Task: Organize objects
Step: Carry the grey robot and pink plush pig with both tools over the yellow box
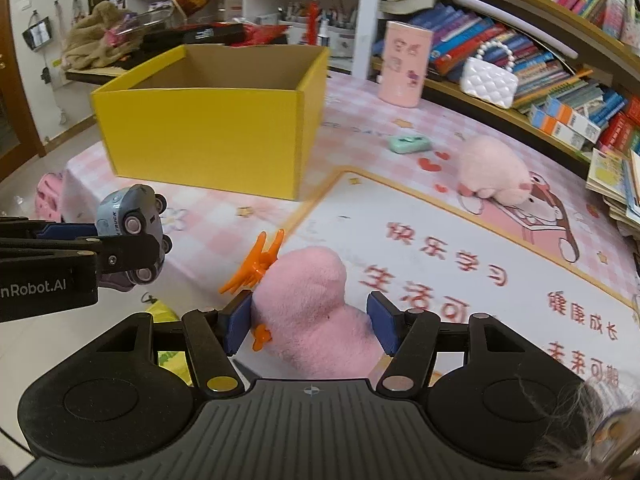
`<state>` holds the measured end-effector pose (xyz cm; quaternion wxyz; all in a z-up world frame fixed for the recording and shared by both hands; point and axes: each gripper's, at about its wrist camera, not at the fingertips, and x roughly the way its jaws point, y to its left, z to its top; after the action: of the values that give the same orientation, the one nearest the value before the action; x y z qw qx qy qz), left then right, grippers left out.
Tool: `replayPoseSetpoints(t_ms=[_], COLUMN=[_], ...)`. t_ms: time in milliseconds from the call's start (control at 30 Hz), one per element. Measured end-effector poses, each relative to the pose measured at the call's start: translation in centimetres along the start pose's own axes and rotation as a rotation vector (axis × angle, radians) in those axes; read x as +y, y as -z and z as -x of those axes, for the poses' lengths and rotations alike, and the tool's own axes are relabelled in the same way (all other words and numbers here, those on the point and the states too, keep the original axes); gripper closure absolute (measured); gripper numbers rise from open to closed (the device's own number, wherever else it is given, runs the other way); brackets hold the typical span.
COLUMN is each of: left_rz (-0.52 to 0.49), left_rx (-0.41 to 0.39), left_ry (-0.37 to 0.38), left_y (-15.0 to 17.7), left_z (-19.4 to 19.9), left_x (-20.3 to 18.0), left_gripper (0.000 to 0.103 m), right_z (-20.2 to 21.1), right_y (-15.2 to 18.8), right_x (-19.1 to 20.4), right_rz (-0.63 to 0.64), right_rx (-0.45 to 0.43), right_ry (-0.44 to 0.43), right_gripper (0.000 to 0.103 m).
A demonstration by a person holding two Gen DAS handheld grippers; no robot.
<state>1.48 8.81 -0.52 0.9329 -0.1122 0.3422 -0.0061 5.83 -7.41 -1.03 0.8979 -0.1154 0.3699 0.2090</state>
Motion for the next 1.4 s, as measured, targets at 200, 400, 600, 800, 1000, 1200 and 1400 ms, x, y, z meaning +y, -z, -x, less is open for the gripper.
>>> replayPoseSetpoints(t_ms=[200, 400, 600, 800, 1000, 1200, 1400], left_rz=[0.007, -0.013, -0.031, -0.031, -0.024, -0.010, -0.029], left_rx=[-0.019, -0.036, -0.056, -0.099, -0.178, -0.263, -0.259], left_ry=[-0.015, -0.022, -0.033, -0.024, -0.028, -0.057, -0.088], left_y=[0.7, 1.2, 1.5, 0.4, -2.9, -7.1, -10.3], left_z=[2.3, 4.2, 5.5, 5.9, 5.0, 3.7, -0.4], left_x=[3.0, 5.1, 6.7, 7.5, 7.9, 8.2, 7.9], left_gripper=[0.062, 0.062, 0.062, 0.062, 0.062, 0.062, 0.062], right_z=[0.6, 1.0, 1.2, 1.3, 0.8, -1.0, -4.5], right_y=[0.2, 0.4, 0.5, -0.4, -4.3, -10.1, -15.0], right_x=[3.7, 6.6, 8.9, 9.6, 8.4, 6.0, 4.1], right_rz=[0.017, 0.004, -0.004, -0.014, -0.032, -0.067, -0.056], right_rx=[-0.015, -0.024, -0.024, -0.038, -0.122, -0.231, -0.267], right_ry=[-0.019, -0.036, -0.051, -0.044, -0.020, 0.003, 0.009], right_gripper=[0.044, 0.044, 0.044, 0.044, 0.044, 0.044, 0.044])
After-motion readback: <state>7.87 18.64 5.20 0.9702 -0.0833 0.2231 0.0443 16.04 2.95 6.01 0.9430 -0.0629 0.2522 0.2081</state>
